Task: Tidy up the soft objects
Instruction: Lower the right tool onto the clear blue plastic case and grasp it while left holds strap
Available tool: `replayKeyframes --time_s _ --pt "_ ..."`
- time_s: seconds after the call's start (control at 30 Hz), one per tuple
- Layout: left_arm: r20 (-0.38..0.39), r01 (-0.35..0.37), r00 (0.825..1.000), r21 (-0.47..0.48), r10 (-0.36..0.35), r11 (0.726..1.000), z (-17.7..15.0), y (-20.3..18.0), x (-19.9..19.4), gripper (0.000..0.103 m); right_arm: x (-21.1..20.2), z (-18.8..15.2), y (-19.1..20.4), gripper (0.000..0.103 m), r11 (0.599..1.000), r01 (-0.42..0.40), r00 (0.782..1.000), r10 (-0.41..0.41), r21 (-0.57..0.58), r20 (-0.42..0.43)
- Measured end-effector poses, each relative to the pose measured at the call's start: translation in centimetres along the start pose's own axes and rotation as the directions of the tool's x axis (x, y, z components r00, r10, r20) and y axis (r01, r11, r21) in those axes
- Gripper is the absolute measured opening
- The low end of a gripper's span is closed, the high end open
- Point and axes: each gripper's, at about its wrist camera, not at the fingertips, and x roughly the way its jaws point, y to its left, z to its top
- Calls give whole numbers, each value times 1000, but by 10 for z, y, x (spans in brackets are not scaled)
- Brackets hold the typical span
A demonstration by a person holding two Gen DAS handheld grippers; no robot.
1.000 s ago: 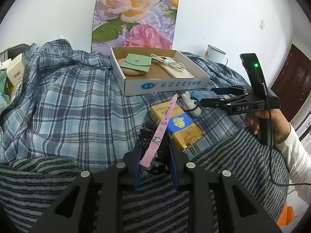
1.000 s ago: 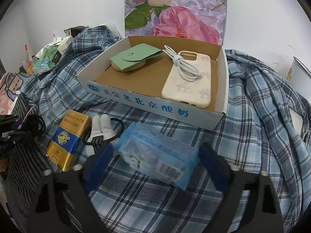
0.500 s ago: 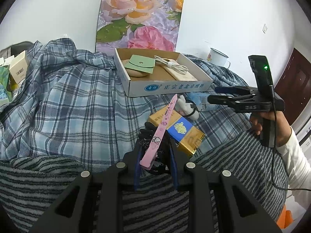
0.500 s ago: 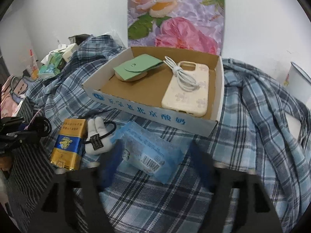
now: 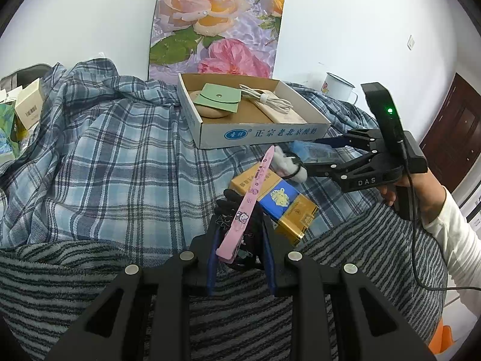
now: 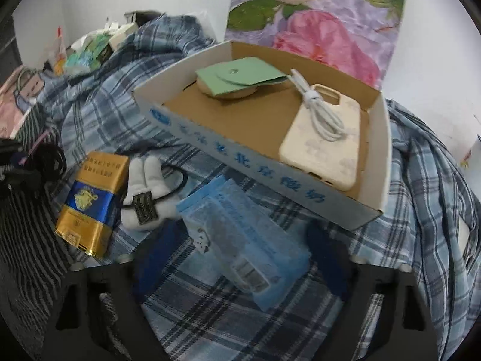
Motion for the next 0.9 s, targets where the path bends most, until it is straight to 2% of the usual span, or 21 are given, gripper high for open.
replayKeyframes --time_s 0.07,0.2,0.23,0.27,0.57,0.67,0.9 --pt "2 0 1000 -1 0 1000 0 0 0 27 -3 -1 3 67 1000 8 1000 -8 -13 8" --pt "18 -13 1000 -6 13 1000 0 1 -3 27 -12 -4 3 63 1000 16 999 -16 -10 28" --pt "22 -13 1000 -7 13 1000 0 2 -4 27 -14 -5 3 45 1000 16 999 -16 -6 37" --pt "28 -13 1000 -8 14 1000 0 2 -5 27 -18 -5 1 42 1000 14 999 -14 0 47" --pt "61 -48 997 -4 48 999 2 -3 -12 27 -28 -6 1 41 1000 12 998 -12 -2 69" --pt "80 -60 995 -4 60 998 3 -4 -17 27 -40 -6 3 41 1000 0 994 1 -8 105" --pt "120 -88 989 2 87 996 11 -8 -26 27 -76 1 8 41 999 50 979 -44 -21 201"
